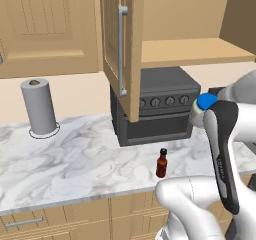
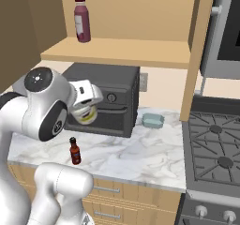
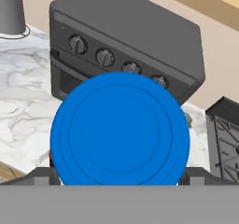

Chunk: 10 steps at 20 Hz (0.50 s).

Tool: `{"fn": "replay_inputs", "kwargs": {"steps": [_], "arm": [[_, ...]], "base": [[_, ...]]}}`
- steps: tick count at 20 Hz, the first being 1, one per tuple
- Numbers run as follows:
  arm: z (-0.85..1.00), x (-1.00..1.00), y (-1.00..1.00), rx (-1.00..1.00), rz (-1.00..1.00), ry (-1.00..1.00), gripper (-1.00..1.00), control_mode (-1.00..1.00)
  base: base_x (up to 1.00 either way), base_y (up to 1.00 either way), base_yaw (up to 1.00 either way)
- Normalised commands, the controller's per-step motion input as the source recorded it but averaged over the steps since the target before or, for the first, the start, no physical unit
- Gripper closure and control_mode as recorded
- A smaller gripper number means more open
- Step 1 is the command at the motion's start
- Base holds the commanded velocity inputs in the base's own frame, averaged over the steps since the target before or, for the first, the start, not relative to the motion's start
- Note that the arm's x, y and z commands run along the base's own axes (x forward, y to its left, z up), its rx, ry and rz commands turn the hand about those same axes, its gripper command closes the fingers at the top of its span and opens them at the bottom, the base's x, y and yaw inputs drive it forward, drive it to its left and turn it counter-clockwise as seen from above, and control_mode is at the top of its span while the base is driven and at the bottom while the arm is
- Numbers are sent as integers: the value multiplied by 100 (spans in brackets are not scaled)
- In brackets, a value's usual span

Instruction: Pick the mayonnaise and condiment bottle from the counter and place them in the cabinet.

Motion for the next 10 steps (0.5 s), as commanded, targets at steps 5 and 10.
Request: {"fn": "replay_inputs", "kwargs": {"steps": [5,10], "arm": [[54,-13,0,0,-6,0,100,-100],[56,-10,0,0,-7,0,100,-100]], "base": [[0,0,0],[0,0,0]]}}
